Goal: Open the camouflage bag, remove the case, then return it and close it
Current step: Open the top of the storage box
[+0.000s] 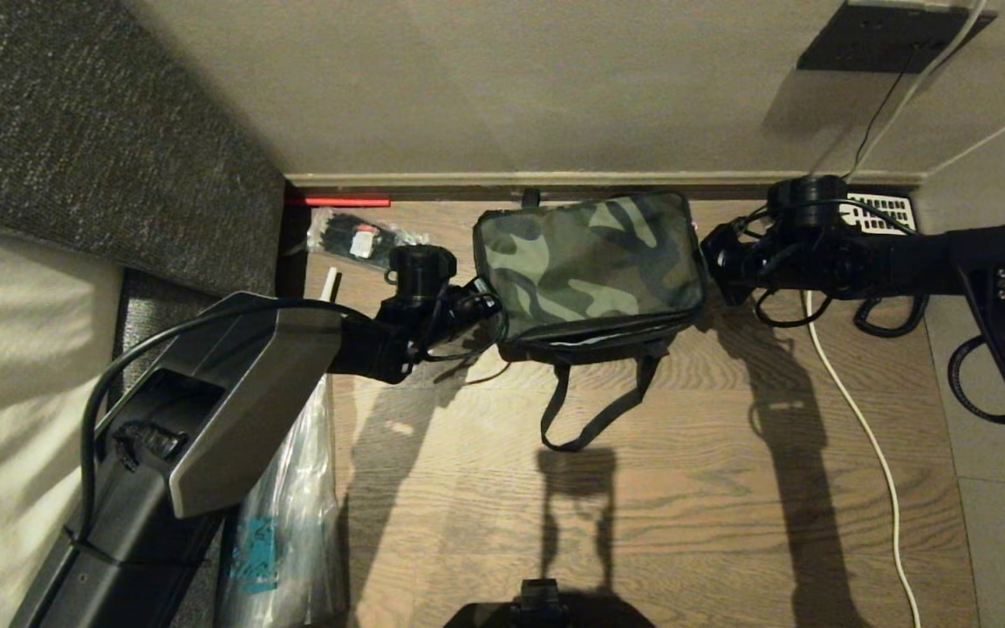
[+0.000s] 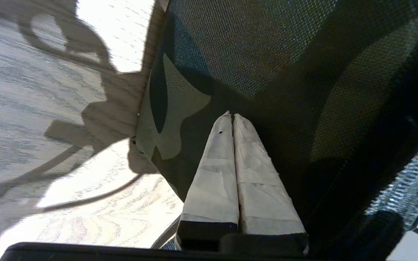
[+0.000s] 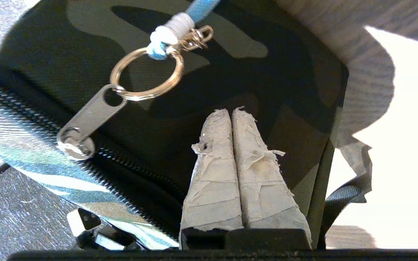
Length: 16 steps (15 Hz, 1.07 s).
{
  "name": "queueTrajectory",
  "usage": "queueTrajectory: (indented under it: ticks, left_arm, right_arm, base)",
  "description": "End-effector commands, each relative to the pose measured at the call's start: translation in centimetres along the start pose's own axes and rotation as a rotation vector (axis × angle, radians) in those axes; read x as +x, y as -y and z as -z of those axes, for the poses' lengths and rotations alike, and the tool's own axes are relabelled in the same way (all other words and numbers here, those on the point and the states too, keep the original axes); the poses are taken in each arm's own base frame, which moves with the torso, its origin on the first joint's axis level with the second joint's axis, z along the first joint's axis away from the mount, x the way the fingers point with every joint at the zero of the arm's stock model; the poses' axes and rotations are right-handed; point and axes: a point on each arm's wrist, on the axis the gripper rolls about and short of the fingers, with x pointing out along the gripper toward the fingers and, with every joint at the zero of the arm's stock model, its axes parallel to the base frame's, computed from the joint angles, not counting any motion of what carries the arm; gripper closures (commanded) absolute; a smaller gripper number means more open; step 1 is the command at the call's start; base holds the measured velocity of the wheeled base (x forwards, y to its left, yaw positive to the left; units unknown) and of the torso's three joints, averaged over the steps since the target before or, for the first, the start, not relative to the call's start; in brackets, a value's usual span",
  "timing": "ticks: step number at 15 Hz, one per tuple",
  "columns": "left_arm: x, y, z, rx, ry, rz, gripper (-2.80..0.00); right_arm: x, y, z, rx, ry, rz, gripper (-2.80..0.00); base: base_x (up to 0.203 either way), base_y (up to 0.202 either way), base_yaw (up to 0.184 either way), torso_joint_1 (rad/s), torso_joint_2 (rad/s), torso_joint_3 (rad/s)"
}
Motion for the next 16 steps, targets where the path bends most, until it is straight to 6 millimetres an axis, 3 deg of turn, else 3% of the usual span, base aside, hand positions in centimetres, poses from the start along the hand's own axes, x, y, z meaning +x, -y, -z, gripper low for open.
queueTrajectory:
  ticks: [1, 7, 16]
  left_arm:
    - [-0.1, 0.6, 0.3, -0.014, -0.005, 0.013, 0.00]
    - [-0.1, 1.2, 0.8, -0.020, -0.022, 0.020, 0.00]
    - [-1.8, 2.4, 0.1, -0.025, -0.034, 0.016, 0.00]
  right_arm:
    - [-0.2, -0.2, 0.0, 0.038, -0.003, -0.001, 0.00]
    - [-0.2, -0.2, 0.4, 0.056, -0.035, 0.019, 0.00]
    - [-0.8, -1.7, 1.6, 0.094, -0.083, 0.043, 0.00]
  base:
    - [0.000, 0.000, 0.000, 0.000, 0.00, 0.000]
    - [0.000, 0.000, 0.000, 0.000, 0.00, 0.000]
    - [0.000, 0.000, 0.000, 0.000, 0.00, 0.000]
